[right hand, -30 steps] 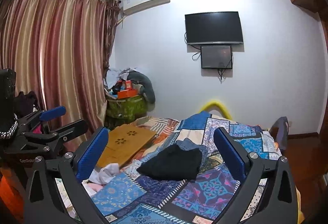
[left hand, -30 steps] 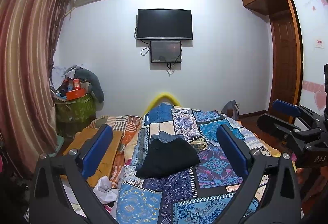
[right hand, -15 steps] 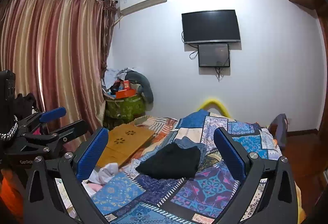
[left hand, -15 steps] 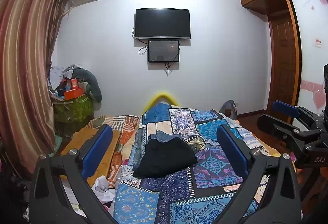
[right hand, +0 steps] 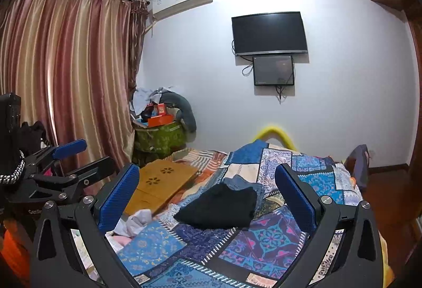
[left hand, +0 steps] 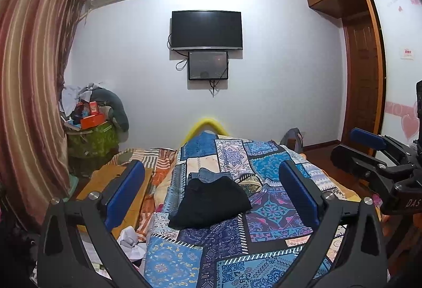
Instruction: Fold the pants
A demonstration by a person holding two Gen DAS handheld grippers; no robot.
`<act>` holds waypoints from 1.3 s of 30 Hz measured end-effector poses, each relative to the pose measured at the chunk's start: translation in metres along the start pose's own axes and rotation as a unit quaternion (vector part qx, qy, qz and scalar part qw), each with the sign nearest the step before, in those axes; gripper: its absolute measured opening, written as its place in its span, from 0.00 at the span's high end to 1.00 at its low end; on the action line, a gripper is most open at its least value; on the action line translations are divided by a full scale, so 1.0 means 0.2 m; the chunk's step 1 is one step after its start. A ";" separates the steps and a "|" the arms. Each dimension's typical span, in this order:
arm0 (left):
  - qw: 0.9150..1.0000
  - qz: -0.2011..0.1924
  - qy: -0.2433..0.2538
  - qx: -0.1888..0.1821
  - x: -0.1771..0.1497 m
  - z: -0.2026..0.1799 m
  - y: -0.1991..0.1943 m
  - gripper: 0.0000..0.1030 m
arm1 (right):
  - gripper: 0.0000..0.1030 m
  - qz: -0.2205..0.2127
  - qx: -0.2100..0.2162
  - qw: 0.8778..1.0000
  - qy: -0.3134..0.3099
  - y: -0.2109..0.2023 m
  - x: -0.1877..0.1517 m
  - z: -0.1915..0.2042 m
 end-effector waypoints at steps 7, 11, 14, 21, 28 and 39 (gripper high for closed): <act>1.000 0.000 0.001 -0.002 -0.01 -0.02 0.00 0.00 | 0.01 0.000 0.000 1.000 0.002 0.00 0.00 0.00; 1.000 0.002 0.000 -0.003 -0.01 -0.03 0.01 0.00 | 0.01 -0.001 -0.001 1.000 0.002 0.00 0.00 0.00; 1.000 0.001 0.000 -0.004 0.00 -0.03 0.01 0.00 | 0.01 -0.001 -0.001 1.000 0.002 0.00 0.00 0.00; 1.000 0.001 0.002 -0.005 0.00 -0.04 0.00 0.00 | 0.01 -0.002 0.002 1.000 0.004 0.00 0.00 0.00; 1.000 0.006 0.004 -0.006 -0.01 -0.06 0.01 0.00 | 0.01 -0.006 0.002 1.000 0.004 -0.01 0.00 0.00; 1.000 0.009 0.003 -0.010 -0.02 -0.06 0.00 0.00 | 0.01 -0.004 0.001 1.000 0.004 -0.01 -0.01 -0.01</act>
Point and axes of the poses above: each gripper's, at about its wrist camera, not at the fingertips, and y roughly the way its jaws point, z to its left, x to its top, the point moved 5 cm from there along y, roughly the way its jaws point, and after that the axes turned 15 degrees about -y, right-handed, at the moved point
